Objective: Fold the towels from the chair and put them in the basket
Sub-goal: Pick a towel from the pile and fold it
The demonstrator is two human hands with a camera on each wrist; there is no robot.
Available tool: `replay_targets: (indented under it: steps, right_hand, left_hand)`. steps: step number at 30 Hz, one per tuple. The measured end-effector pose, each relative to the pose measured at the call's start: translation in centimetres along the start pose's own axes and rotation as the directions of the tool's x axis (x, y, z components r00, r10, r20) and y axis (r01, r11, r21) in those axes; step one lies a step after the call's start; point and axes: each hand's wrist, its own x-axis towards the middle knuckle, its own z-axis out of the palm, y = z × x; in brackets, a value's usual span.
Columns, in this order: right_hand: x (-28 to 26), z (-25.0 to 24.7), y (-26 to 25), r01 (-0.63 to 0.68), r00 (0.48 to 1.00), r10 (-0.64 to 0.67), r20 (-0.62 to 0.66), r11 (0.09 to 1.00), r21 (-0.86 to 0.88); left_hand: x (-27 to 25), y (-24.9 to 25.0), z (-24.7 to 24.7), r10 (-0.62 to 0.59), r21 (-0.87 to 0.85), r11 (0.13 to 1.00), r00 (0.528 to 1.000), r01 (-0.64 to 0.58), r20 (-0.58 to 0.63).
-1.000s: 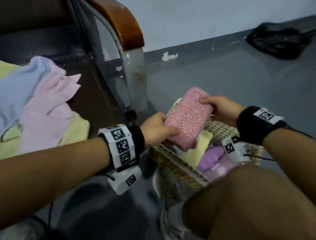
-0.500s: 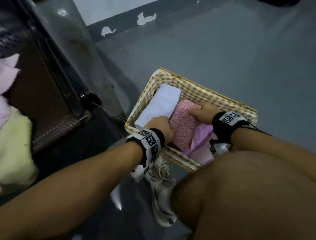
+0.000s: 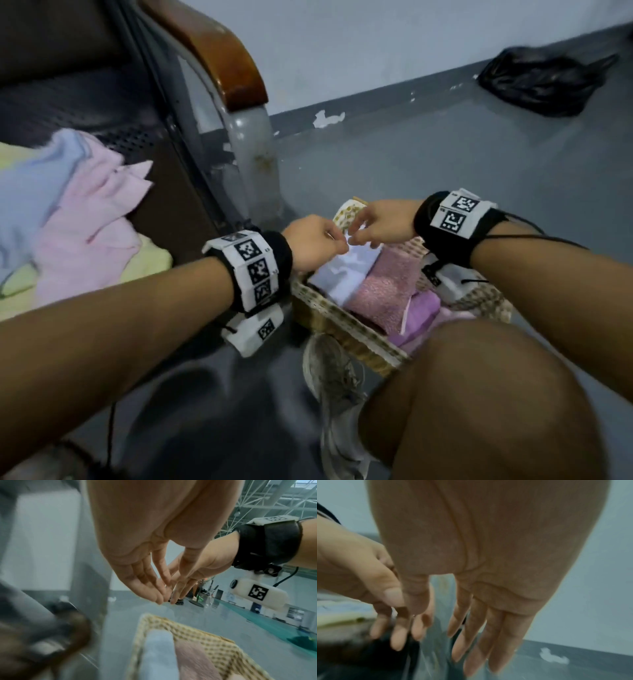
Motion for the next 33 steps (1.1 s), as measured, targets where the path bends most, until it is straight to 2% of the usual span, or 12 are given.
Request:
replay_targets:
  steps: [4,8,11,13,16,19,23,25,27,31,33]
  right_hand:
    - [-0.9,-3.5,-10.8,0.216,0.969,-0.219,-0.114,0.975,-0.044]
    - [0.1,-3.9,-20.6,0.393,0.915,-0.388,-0.109,0.919,0.028]
    - [1.4,-2.9,-27.7,0.497,0.862,-0.487,-0.144,0.866,0.047]
    - [2.3,-1.7,-31.9,0.53,0.842,-0.516,-0.156,0.846,0.063]
    - [3.9,0.9,-37.0,0.548,0.835,-0.542,-0.094,0.835,0.049]
    - [5.9,4.0,-39.0,0.545,0.837,-0.546,-0.022,0.837,-0.052]
    - [8.8,7.8,-38.4,0.526,0.85,-0.519,0.092,0.826,-0.2]
    - [10.2,8.7,-38.0,0.504,0.864,-0.483,0.142,0.828,-0.248]
    - [11.4,8.8,-38.0,0.495,0.869,-0.475,0.138,0.831,-0.256]
    - [13.7,8.5,-39.1,0.513,0.858,-0.503,0.102,0.826,-0.234]
    - [14.4,8.6,-39.9,0.529,0.849,-0.519,0.103,0.824,-0.204]
  left_hand:
    - [-5.4,-1.2,-9.2,0.034,-0.003,0.999,0.993,-0.035,-0.116]
    - [-11.7,-4.5,-16.0,-0.025,0.052,0.998,0.958,0.042,-0.284]
    - [-16.6,-8.3,-19.4,-0.091,0.103,0.984,0.907,0.146,-0.411]
    - [-19.6,-11.1,-20.8,-0.145,0.076,0.977,0.882,0.199,-0.449]
    - [-22.6,-15.5,-21.5,-0.258,0.037,0.95,0.846,0.31,-0.467]
    - [-23.2,-20.2,-20.6,-0.382,0.055,0.893,0.817,0.446,-0.431]
    - [-22.0,-25.6,-19.2,-0.524,0.146,0.775,0.755,0.615,-0.395]
    - [-21.5,-27.5,-19.1,-0.545,0.174,0.743,0.735,0.647,-0.403]
    - [-21.1,-29.0,-19.2,-0.551,0.176,0.734,0.726,0.656,-0.411]
    - [-20.7,-30.9,-20.2,-0.592,0.153,0.673,0.651,0.724,-0.475]
    - [-20.7,-31.7,-21.0,-0.6,0.167,0.643,0.627,0.747,-0.497]
